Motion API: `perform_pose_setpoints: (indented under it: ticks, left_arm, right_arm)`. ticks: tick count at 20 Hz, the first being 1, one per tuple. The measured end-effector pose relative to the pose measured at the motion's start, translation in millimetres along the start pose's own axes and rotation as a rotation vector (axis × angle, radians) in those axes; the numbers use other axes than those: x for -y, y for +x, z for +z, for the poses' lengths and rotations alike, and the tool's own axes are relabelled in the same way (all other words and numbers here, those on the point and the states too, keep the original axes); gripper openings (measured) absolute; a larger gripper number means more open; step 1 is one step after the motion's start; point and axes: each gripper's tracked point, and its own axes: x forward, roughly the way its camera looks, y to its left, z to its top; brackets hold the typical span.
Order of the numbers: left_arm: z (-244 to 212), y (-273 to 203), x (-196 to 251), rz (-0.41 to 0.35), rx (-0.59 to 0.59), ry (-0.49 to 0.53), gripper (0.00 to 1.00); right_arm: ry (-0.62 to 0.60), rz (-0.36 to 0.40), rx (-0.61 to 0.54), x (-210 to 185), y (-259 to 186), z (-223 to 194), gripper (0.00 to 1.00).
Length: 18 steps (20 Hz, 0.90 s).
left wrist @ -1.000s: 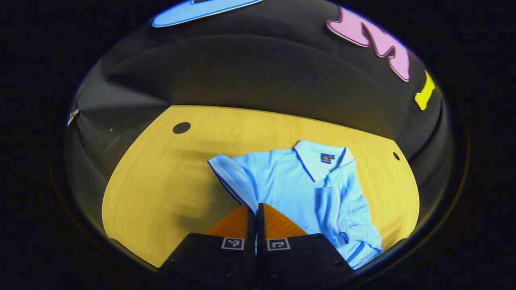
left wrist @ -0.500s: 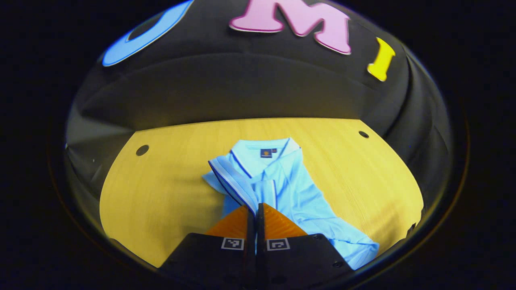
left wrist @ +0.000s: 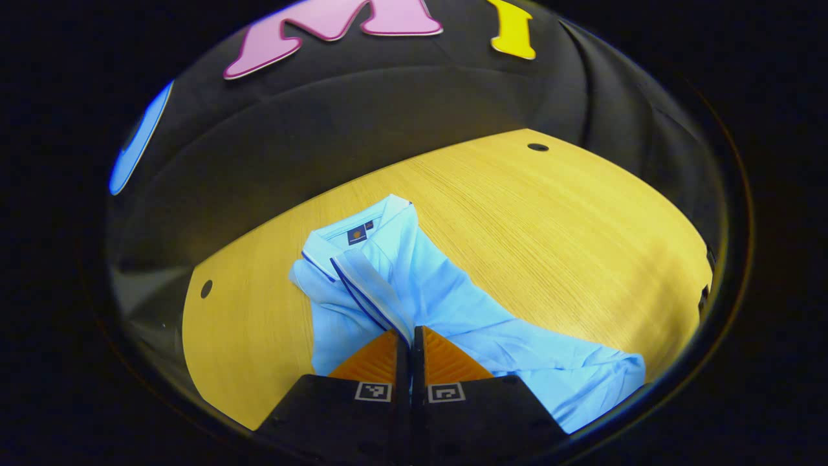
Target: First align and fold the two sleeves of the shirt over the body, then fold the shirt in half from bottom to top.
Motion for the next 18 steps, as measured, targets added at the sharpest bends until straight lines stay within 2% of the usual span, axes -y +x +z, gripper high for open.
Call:
perform_pose_setpoints:
  ticks: [3, 4, 5, 7, 8, 9, 11, 13, 15, 17, 18]
  left_arm:
    - [-4.8, 6.2, 6.0, 0.028, -0.019, 0.074, 0.06]
    - [-6.1, 7.6, 7.4, 0.036, -0.029, 0.085, 0.11]
    - [-7.1, 9.3, 7.7, 0.041, -0.038, 0.089, 0.06]
    - [-9.0, 12.4, 10.8, 0.031, -0.046, 0.083, 0.17]
    - [-11.1, 12.9, 16.5, 0.012, -0.054, 0.077, 0.18]
    - [-13.4, 12.3, 20.6, -0.011, -0.061, 0.072, 0.37]
    - [-13.8, 12.8, 19.6, -0.015, -0.055, 0.08, 0.64]
    - [-13.2, 12.0, 16.0, -0.007, -0.053, 0.077, 0.72]
    - [-12.0, 10.4, 11.7, -0.001, -0.048, 0.071, 0.86]
    - [-9.7, 8.2, 14.4, -0.027, -0.026, 0.053, 0.89]
    - [-8.5, 4.6, 13.4, -0.027, -0.015, 0.048, 0.94]
  right_arm:
    - [0.015, -0.004, -0.003, 5.6, -3.9, -13.0, 0.97]
    - [0.019, -0.004, -0.005, 6.2, -3.0, -14.8, 0.97]
    - [0.022, -0.005, -0.007, 6.5, -3.8, -16.8, 0.97]
    - [0.023, -0.008, -0.004, 8.1, -6.6, -19.0, 0.97]
    - [0.024, -0.008, -0.003, 8.1, -6.9, -20.3, 0.97]
    - [0.025, -0.009, -0.002, 7.7, -7.8, -21.3, 0.97]
    - [0.026, -0.01, -0.001, 8.3, -9.8, -23.7, 0.97]
    - [0.027, -0.011, -0.002, 8.8, -10.2, -24.6, 0.97]
    - [0.026, -0.008, -0.004, 5.0, -9.6, -27.6, 0.97]
    - [0.024, -0.006, -0.01, 2.2, -8.1, -30.4, 0.97]
    - [0.021, -0.005, -0.012, 0.4, -10.0, -32.3, 0.97]
